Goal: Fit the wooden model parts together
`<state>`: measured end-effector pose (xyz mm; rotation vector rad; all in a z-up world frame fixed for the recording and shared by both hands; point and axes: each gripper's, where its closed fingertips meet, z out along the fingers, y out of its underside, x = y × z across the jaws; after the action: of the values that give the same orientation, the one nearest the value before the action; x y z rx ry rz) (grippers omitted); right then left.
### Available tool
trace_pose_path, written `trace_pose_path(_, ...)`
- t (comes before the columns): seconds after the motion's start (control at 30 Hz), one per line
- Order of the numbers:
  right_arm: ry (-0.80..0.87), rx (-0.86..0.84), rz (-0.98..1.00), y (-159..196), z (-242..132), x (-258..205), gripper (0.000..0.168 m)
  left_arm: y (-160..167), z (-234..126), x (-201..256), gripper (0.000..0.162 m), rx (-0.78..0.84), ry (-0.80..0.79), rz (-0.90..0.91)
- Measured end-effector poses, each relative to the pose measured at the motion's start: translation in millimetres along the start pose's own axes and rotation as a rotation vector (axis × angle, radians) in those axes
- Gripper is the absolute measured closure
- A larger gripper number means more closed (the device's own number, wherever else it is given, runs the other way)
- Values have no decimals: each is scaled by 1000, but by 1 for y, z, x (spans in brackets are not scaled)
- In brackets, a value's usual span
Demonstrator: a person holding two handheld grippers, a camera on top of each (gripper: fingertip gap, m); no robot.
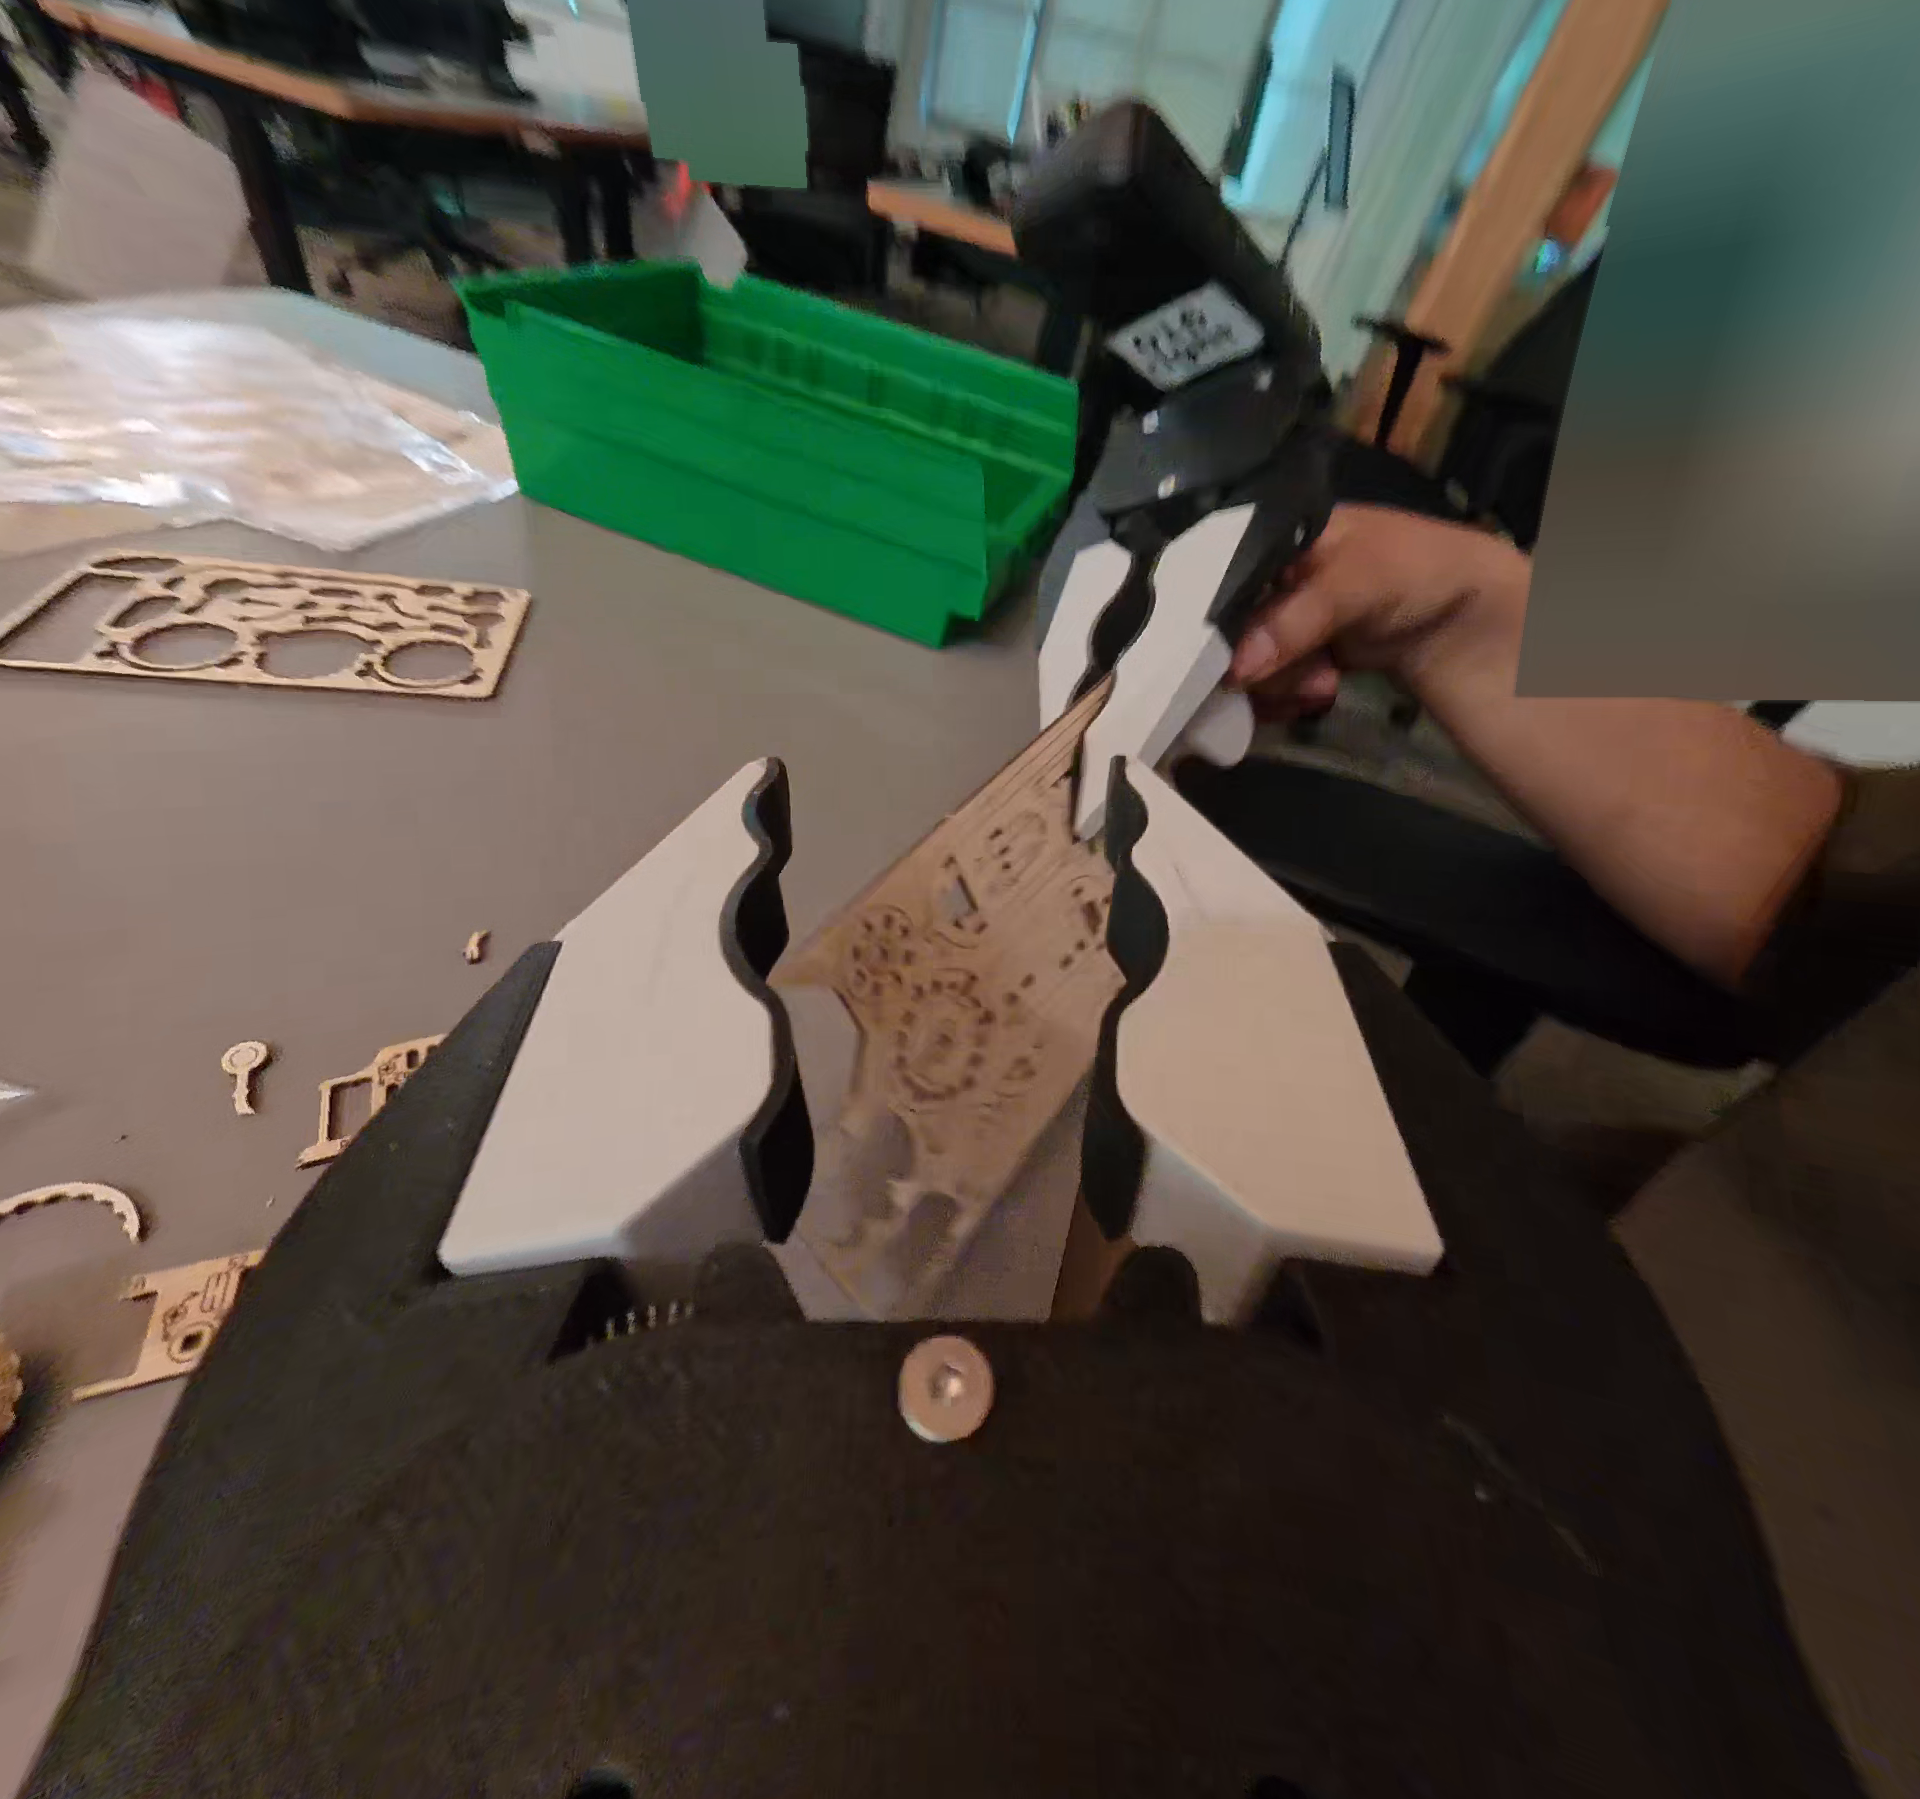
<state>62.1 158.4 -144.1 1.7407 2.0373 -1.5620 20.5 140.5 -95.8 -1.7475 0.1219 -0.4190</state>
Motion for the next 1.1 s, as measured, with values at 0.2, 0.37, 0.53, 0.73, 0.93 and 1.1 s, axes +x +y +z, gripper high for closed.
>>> trace_pose_path(0.2,-176,-105,-53,-6,5,-23,167,43,17,18,122,-354,210,-72)
trace_pose_path(0.37,-163,88,-31,-52,-2,-4,157,37,13,17,161,-265,264,-247)
trace_pose_path(0.53,-110,582,86,-101,-55,21,133,15,5,-16,162,-23,259,-622)
trace_pose_path(0.73,-19,675,106,-87,-46,20,132,-6,-7,-41,162,204,288,-807)
trace_pose_path(0.93,-184,688,199,-83,-2,-4,137,-12,-12,-47,162,286,271,-813)
trace_pose_path(1.1,-168,653,182,-78,12,-5,157,-11,-12,-42,162,285,293,-820)
